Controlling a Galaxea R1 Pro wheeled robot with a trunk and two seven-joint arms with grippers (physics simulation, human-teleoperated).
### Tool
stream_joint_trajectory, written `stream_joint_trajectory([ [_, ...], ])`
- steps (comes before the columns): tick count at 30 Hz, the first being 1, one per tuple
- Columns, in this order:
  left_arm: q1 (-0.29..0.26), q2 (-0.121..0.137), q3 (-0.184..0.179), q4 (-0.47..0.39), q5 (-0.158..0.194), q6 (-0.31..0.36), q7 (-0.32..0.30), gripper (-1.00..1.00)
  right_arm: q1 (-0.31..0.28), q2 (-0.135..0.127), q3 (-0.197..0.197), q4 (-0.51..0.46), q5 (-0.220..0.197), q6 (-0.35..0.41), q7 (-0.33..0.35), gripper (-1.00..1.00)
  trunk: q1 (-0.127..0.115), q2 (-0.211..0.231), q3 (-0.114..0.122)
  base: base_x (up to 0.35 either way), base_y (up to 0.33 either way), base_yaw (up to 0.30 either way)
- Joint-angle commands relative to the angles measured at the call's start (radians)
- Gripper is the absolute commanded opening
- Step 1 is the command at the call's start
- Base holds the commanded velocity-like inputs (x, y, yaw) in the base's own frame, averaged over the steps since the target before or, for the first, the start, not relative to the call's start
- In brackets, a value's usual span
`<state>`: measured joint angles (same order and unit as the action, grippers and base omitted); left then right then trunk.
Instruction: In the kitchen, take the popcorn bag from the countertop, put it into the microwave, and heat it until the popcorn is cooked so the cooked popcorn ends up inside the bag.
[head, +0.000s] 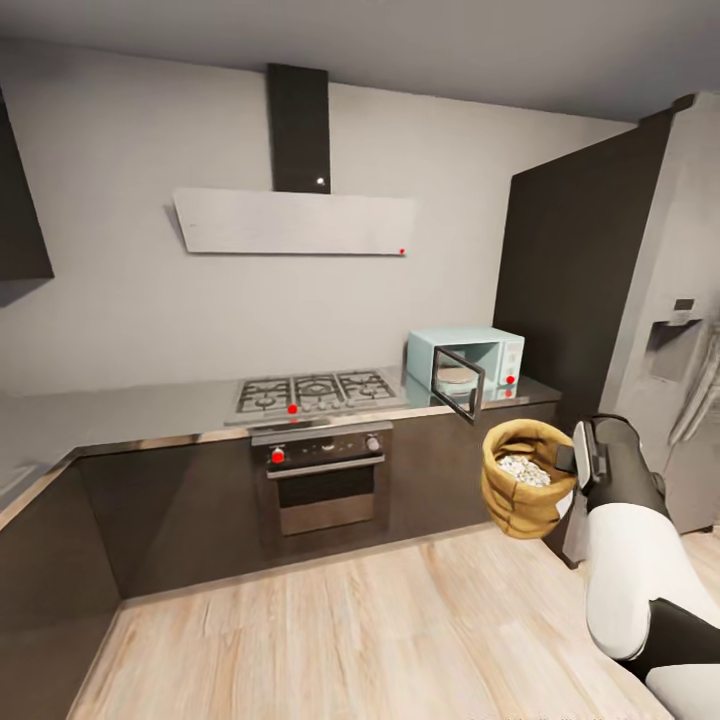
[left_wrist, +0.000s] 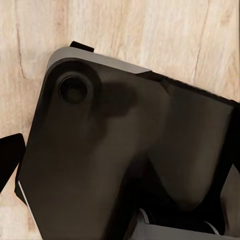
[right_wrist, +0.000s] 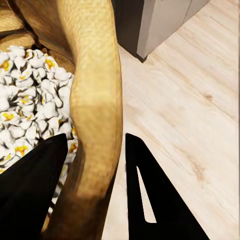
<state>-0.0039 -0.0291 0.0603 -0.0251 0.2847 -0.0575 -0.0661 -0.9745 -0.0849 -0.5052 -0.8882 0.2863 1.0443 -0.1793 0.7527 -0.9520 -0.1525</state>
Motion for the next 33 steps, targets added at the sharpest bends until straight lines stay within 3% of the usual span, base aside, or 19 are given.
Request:
stream_joint_trajectory([
  [1,-0.001,0.0,0.006,0.001,0.004,-0.002,-0.004,1.0,-0.001,0.0,0.0,0.0,-0.003,0.003,-0.003,-1.0,0.0,-0.001,-0.001,0.0,0.0,-0.2],
  [11,-0.001,-0.003,-0.007,0.001,-0.001,0.011,-0.001,1.0,-0.001,0.014,0.004,0.0,-0.002,0.003,-0.002,-1.0,0.0,-0.001,0.0,0.228,-0.123,-0.032],
  [33,-0.001,-0.004,-0.007,0.001,0.0,0.01,0.0,1.0,-0.001,0.007,0.004,0.0,0.0,0.003,0.02,-1.0,0.0,-0.001,0.0,0.292,-0.184,0.0],
])
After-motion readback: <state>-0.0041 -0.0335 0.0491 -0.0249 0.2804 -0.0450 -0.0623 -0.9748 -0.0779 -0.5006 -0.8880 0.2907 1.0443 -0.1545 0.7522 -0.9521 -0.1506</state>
